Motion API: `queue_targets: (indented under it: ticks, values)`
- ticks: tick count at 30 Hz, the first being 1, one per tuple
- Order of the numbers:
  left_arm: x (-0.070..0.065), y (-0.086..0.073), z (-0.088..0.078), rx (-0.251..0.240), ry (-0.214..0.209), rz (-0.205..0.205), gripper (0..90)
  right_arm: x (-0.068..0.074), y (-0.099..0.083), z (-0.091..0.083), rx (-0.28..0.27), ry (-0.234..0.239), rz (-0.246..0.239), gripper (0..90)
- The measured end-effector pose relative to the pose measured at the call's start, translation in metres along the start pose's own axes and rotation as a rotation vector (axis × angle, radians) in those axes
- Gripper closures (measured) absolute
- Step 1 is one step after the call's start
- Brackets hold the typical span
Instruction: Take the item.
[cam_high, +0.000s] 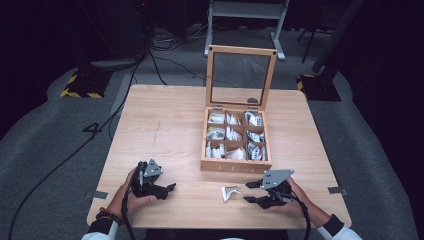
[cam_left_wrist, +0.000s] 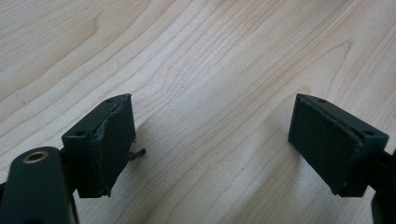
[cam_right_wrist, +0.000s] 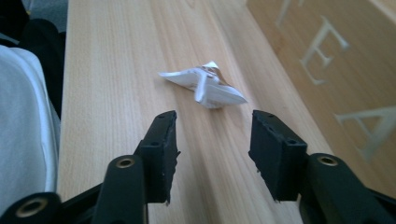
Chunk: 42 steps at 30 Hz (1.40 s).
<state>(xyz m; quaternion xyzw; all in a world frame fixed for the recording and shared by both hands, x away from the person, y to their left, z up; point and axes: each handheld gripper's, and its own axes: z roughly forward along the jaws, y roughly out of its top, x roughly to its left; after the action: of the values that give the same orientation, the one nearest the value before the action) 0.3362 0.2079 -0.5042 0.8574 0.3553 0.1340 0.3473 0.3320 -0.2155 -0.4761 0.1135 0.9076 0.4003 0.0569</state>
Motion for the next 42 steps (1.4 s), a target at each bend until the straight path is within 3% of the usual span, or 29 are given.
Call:
queue_targets:
  ticks: [13, 18, 22, 27, 36, 42]
  values:
    - [-0.003, 0.006, -0.001, 0.052, 0.005, 0.001, 16.3, -0.017, -0.016, -0.038, -0.052, -0.119, 0.057, 45.3]
    - [-0.005, 0.013, 0.002, 0.051, -0.026, 0.008, 18.1, -0.025, -0.024, -0.049, -0.058, -0.158, 0.082, 42.2]
    - [-0.006, 0.018, 0.002, 0.029, -0.041, 0.026, 18.1, -0.028, -0.026, -0.054, -0.054, -0.183, 0.090, 39.9]
    - [-0.004, 0.027, 0.000, -0.010, -0.050, 0.034, 20.3, -0.037, -0.027, -0.064, -0.087, -0.229, 0.125, 37.4]
    - [0.003, 0.058, 0.003, -0.069, -0.095, 0.042, 17.2, -0.061, -0.025, -0.074, -0.122, -0.345, 0.181, 29.3]
    - [0.005, 0.073, 0.002, -0.107, -0.096, 0.049, 17.1, -0.074, -0.024, -0.080, -0.133, -0.375, 0.209, 29.2]
